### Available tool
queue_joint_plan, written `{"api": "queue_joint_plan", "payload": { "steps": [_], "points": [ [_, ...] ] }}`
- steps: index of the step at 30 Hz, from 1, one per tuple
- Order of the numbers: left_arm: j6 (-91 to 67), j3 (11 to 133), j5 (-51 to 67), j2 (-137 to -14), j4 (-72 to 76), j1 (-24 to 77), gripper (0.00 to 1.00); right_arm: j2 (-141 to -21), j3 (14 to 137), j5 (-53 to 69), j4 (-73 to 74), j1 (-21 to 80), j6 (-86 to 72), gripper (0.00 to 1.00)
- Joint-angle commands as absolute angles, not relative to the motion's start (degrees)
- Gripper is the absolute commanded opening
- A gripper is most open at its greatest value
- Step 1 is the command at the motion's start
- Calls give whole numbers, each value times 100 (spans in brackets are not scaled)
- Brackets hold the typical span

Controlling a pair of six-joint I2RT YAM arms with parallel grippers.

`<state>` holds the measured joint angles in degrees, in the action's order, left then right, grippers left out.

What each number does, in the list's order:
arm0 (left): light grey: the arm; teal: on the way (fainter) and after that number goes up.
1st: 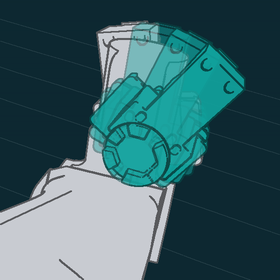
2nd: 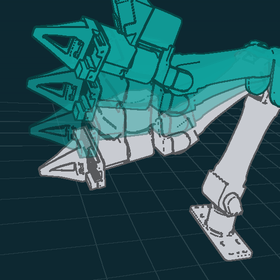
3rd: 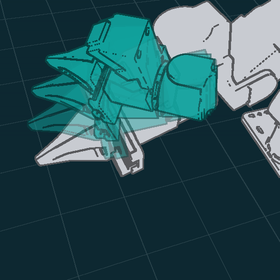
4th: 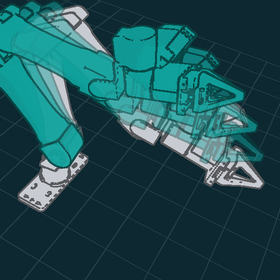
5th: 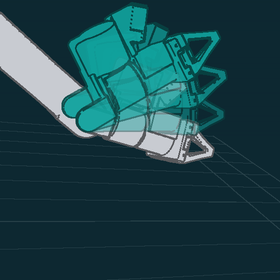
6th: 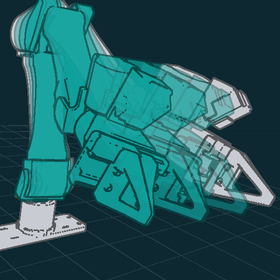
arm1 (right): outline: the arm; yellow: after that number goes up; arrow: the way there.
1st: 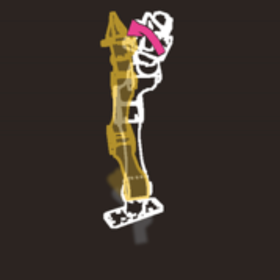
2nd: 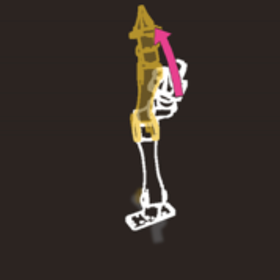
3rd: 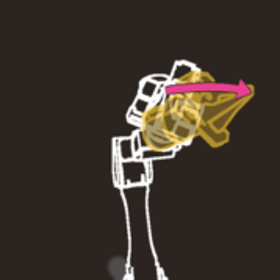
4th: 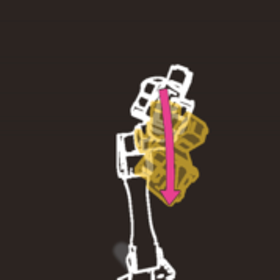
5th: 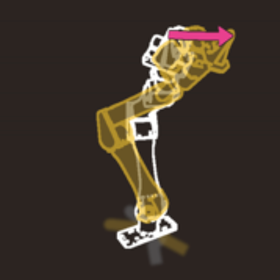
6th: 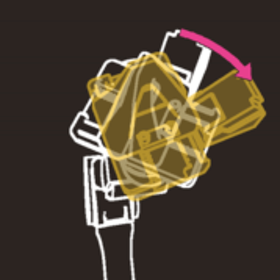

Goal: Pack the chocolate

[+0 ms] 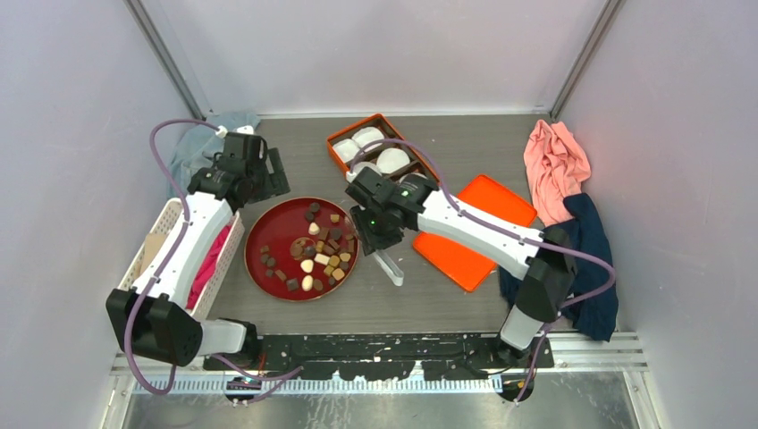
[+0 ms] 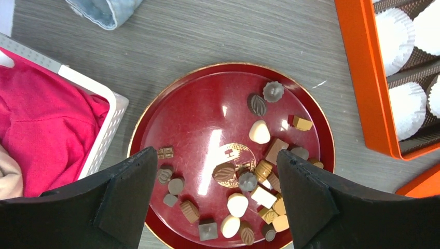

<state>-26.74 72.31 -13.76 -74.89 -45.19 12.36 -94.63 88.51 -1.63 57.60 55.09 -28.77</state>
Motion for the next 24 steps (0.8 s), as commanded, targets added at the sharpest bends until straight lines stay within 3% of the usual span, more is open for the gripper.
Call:
{"api": "queue_joint_plan", "payload": {
  "steps": [1, 14, 24],
  "points": [
    [-2632, 7150, -1157, -7275, -4496, 1225, 86, -9894, 9690, -501, 6106, 5607, -2637, 42],
    [-2613, 6954, -1078, -7082, -4509, 1226, 86, -10553, 10148, -1052, 6117, 5634, -2490, 56],
    [-2600, 7071, -1111, -7079, -4563, 1229, 86, -10898, 10098, -924, 5617, 5651, -2458, 57]
  ]
}}
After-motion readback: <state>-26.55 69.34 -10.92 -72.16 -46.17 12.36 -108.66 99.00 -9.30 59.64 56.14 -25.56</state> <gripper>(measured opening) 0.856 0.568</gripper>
